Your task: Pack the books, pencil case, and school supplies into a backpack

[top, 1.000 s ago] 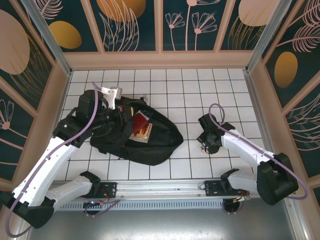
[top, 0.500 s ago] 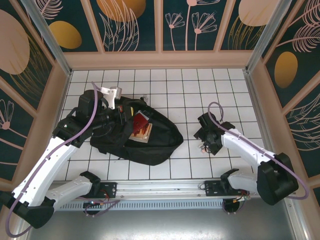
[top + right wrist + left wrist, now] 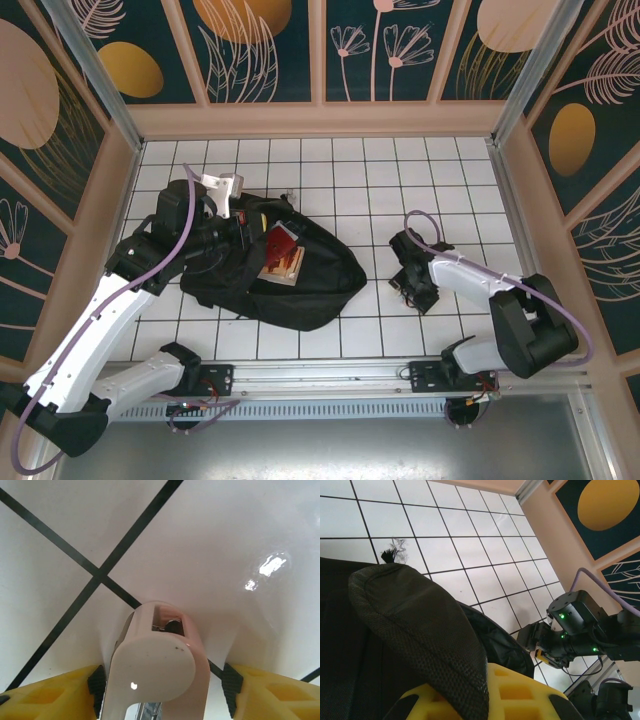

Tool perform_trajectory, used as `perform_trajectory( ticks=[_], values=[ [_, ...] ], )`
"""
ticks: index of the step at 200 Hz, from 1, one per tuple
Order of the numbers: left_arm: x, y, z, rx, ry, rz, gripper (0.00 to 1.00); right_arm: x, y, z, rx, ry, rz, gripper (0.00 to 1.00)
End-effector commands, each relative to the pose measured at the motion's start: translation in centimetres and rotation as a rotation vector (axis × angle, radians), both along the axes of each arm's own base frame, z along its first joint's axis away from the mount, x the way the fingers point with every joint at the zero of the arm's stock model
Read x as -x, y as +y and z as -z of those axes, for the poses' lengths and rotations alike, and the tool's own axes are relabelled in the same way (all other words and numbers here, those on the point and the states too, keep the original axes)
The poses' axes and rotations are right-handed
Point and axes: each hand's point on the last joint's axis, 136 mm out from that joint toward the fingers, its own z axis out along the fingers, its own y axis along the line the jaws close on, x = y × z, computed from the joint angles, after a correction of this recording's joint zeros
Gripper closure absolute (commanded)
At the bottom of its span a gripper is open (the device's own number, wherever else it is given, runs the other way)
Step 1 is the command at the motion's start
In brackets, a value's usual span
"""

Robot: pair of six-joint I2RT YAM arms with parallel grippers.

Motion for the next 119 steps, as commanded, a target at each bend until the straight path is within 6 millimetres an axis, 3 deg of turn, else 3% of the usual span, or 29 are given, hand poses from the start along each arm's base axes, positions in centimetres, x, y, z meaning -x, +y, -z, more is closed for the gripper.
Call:
perform_trajectory(
  ticks=[1, 40, 119],
  values=[
    [-0.2, -0.2, -5.2, 0.095, -0.152, -0.003, 1.00, -0.1, -0.3, 0.8, 0.017, 0.010, 0.013, 0.38],
    [-0.3, -0.3, -5.2, 0.096, -0.151, -0.002, 1.00, -0.6, -0.4, 0.3, 0.021, -0.019, 0.022, 0.47],
    [-0.4, -0.3, -5.1, 0.098, -0.150, -0.006, 1.00, -1.2, -0.3, -2.2, -0.006, -0.100, 0.019, 0.53]
  ],
)
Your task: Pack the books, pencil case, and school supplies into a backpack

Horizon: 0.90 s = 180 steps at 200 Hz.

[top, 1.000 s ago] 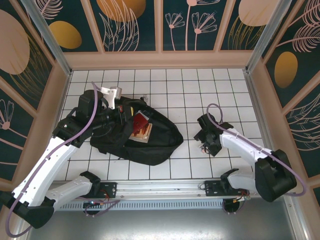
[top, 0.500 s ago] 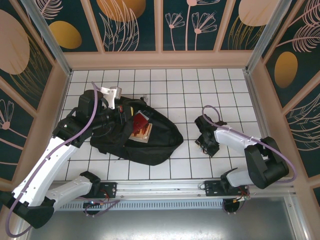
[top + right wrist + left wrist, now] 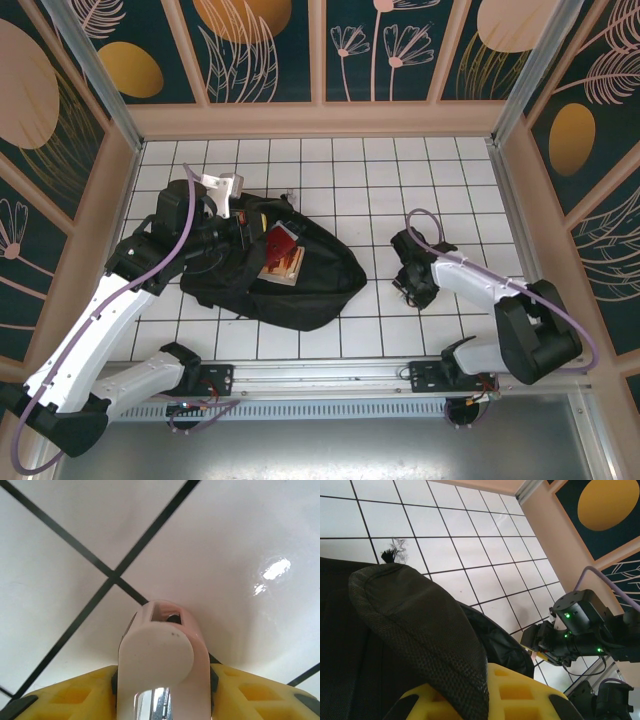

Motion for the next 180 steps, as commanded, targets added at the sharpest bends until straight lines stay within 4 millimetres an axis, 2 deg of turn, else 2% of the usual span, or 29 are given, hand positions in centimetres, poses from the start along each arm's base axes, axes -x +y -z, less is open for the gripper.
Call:
perform_trajectory(
  ticks=[1, 67, 75, 86, 109, 146, 180],
  values=[
    [-0.3, -0.3, -5.0, 0.096, -0.152, -0.004, 1.00, -0.7, -0.4, -1.1, 0.009, -0.054, 0.019, 0.53],
    [-0.4, -0.5, -5.0, 0.097, -0.144, 0.001, 1.00, -0.3, -0.5, 0.2, 0.012, -0.030, 0.014, 0.53],
    [-0.4, -0.5, -5.0, 0.096, -0.143, 0.001, 1.00, -0.2, -0.6, 0.2, 0.013, -0.028, 0.013, 0.54],
    [-0.4, -0.4, -5.0, 0.095, -0.144, -0.001, 1.00, -0.3, -0.5, 0.2, 0.014, -0.029, 0.011, 0.60],
    [-0.4, -0.4, -5.3, 0.097, -0.149, -0.003, 1.00, -0.3, -0.7, -0.2, 0.021, -0.031, 0.012, 0.60],
    [-0.6, -0.4, -5.7, 0.098, -0.156, -0.008, 1.00, -0.8, -0.7, -1.8, 0.022, -0.065, 0.008, 0.60],
    [-0.7, -0.4, -6.0, 0.098, -0.160, -0.011, 1.00, -2.3, 0.5, -5.2, 0.003, -0.158, -0.064, 0.60]
  ],
)
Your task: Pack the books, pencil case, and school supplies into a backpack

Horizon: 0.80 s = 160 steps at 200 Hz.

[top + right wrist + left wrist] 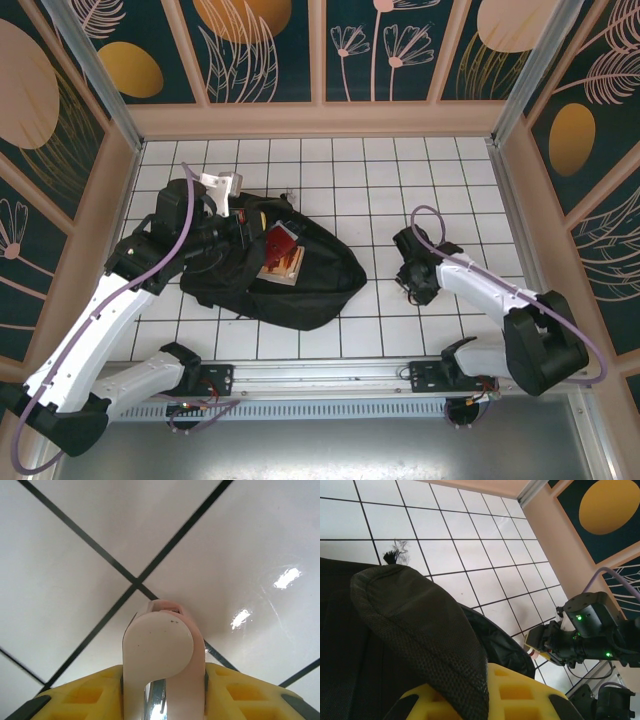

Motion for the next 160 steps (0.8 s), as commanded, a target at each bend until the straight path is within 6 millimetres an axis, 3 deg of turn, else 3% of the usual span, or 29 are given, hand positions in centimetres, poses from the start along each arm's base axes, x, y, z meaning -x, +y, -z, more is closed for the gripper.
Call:
perform_trajectory(
  ticks=[1, 29, 64, 95, 114, 160],
  values=[
    [-0.5, -0.5, -5.8, 0.096, -0.159, 0.003, 1.00, -1.5, 0.5, -3.4, 0.009, -0.093, -0.059, 0.61],
    [-0.6, -0.3, -6.2, 0.088, -0.169, -0.008, 1.00, -3.5, 2.7, -8.4, -0.026, -0.232, -0.164, 0.67],
    [-0.7, 0.0, -6.7, 0.081, -0.182, -0.021, 1.00, -4.5, 9.1, -16.9, -0.072, -0.447, -0.373, 0.67],
    [-0.7, 0.1, -6.7, 0.076, -0.182, -0.025, 1.00, -3.7, 15.6, -22.0, -0.191, -0.589, -0.597, 0.67],
    [-0.7, 0.1, -6.4, 0.071, -0.178, -0.025, 1.00, -2.8, 19.3, -22.8, -0.288, -0.623, -0.724, 0.67],
    [-0.7, 0.1, -6.4, 0.071, -0.176, -0.024, 1.00, -0.9, 27.3, -20.8, -0.454, -0.599, -0.937, 0.67]
  ],
)
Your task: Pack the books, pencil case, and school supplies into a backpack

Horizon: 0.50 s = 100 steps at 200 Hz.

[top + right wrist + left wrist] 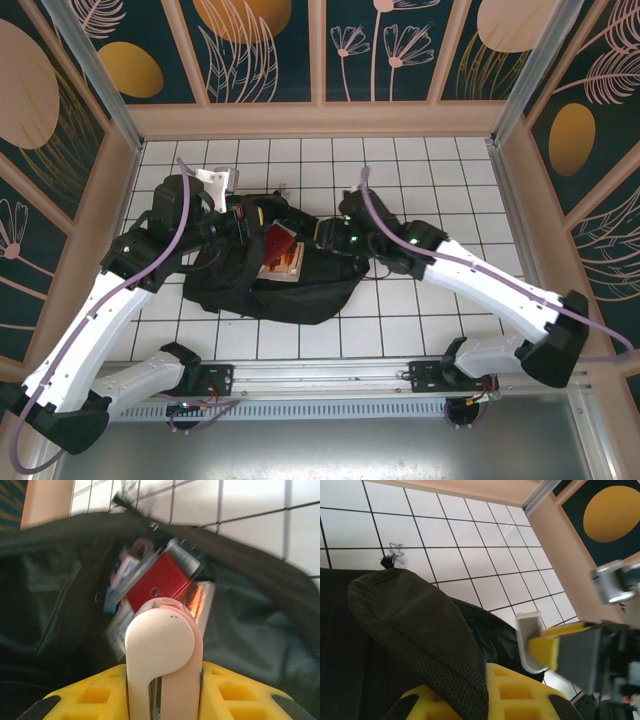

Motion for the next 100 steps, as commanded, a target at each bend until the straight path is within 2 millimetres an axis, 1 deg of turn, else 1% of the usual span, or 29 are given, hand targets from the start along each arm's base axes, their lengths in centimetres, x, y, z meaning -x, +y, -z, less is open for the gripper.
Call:
perform_trajectory(
  ticks=[1, 27, 51, 100],
  values=[
    [-0.3, -0.4, -5.3, 0.081, -0.161, 0.010, 1.00, 1.1, 5.1, -0.5, -0.093, -0.034, -0.177, 0.67],
    [-0.1, -0.7, -5.5, 0.093, -0.165, 0.031, 1.00, 1.1, 8.1, 0.5, -0.148, -0.033, -0.247, 0.68],
    [0.2, -0.9, -5.6, 0.100, -0.165, 0.045, 1.00, 0.3, 10.4, 1.4, -0.191, -0.020, -0.263, 0.67],
    [0.6, -1.5, -5.9, 0.127, -0.162, 0.086, 1.00, -3.0, 13.5, 5.6, -0.251, 0.094, -0.181, 0.67]
  ],
)
